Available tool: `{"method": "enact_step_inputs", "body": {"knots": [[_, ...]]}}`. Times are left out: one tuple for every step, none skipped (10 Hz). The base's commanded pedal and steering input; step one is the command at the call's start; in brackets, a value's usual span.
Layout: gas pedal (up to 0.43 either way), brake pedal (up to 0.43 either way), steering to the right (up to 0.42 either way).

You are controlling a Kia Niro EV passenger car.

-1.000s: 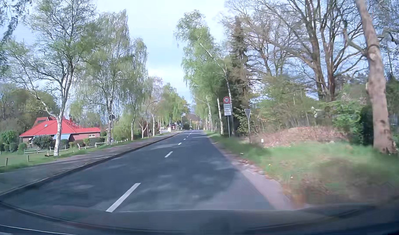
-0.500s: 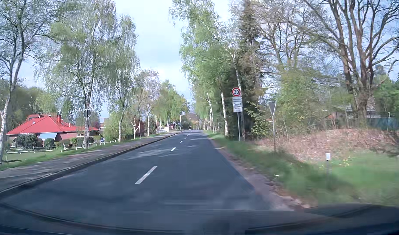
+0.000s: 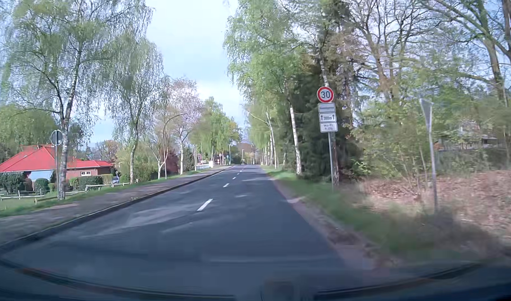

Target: Follow the waypoints while adhering to traffic rules and regulations

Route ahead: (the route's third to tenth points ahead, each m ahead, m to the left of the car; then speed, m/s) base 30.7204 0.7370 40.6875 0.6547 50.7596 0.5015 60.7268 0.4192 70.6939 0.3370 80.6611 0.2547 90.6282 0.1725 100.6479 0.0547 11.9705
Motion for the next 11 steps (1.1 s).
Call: {"method": "enact_step_inputs", "body": {"knots": [[0.079, 0.0, -0.01], [0.079, 0.0, -0.01], [0.079, 0.0, -0.01], [0.079, 0.0, -0.01], [0.079, 0.0, -0.01], [0.079, 0.0, -0.009], [0.079, 0.0, -0.006], [0.079, 0.0, -0.003], [0.079, 0.0, -0.002], [0.079, 0.0, -0.002], [0.079, 0.0, -0.002]]}}
